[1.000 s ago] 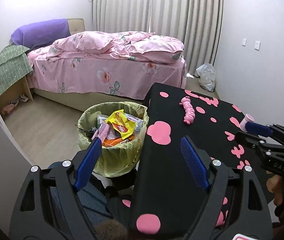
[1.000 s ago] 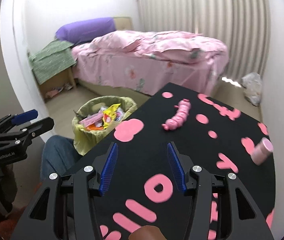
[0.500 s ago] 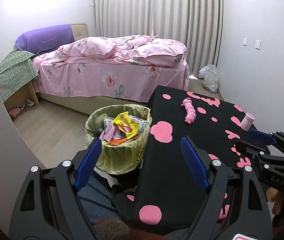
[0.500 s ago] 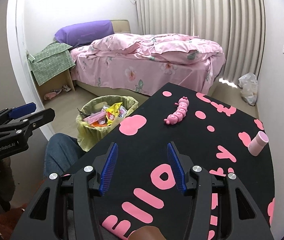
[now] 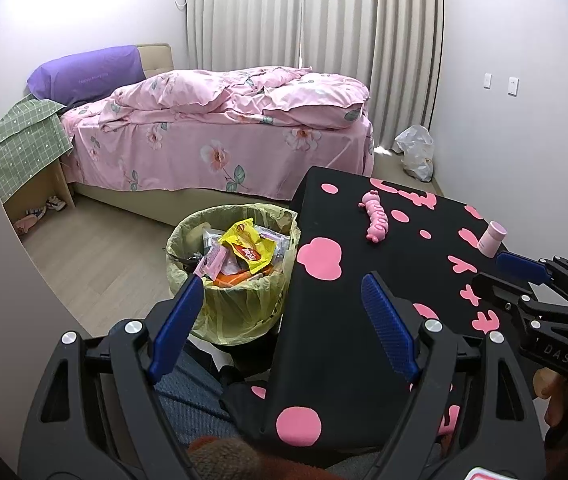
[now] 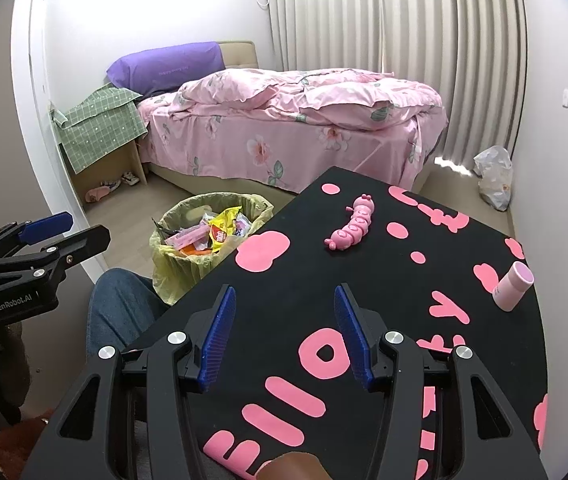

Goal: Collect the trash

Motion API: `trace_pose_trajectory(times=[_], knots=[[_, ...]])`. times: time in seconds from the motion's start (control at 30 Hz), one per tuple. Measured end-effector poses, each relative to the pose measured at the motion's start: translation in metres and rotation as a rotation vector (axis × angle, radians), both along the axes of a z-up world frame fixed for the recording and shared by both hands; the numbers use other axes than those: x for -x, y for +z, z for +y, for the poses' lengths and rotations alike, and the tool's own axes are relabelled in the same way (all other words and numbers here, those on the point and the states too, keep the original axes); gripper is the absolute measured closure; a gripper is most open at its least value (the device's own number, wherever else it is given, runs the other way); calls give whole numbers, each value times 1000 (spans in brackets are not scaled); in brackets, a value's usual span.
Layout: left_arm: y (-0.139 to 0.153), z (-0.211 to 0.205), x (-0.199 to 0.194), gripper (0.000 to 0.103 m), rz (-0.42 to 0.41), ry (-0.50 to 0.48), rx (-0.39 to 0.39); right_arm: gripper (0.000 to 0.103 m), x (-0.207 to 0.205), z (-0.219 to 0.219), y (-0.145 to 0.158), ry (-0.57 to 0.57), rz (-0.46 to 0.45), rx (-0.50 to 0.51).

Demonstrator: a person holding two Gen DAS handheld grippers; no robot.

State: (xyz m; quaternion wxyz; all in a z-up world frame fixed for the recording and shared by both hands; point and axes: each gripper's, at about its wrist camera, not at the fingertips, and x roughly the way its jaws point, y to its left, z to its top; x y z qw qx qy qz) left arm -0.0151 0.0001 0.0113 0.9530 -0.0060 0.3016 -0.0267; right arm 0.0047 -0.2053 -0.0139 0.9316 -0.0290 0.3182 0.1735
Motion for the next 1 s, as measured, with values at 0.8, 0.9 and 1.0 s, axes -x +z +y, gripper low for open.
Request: trace_pose_trajectory(times=[0.8,0.9,1.0], knots=[[-10,-1,-3,26,13,-31,-5,54,0,-8,3,-35,1,-14],[-9,-1,-4,26,12,-31,-5,54,0,-8,2,-35,0,-14],[-10,-1,-3,26,13,-32,-5,54,0,-8,2,-35,1,-14]])
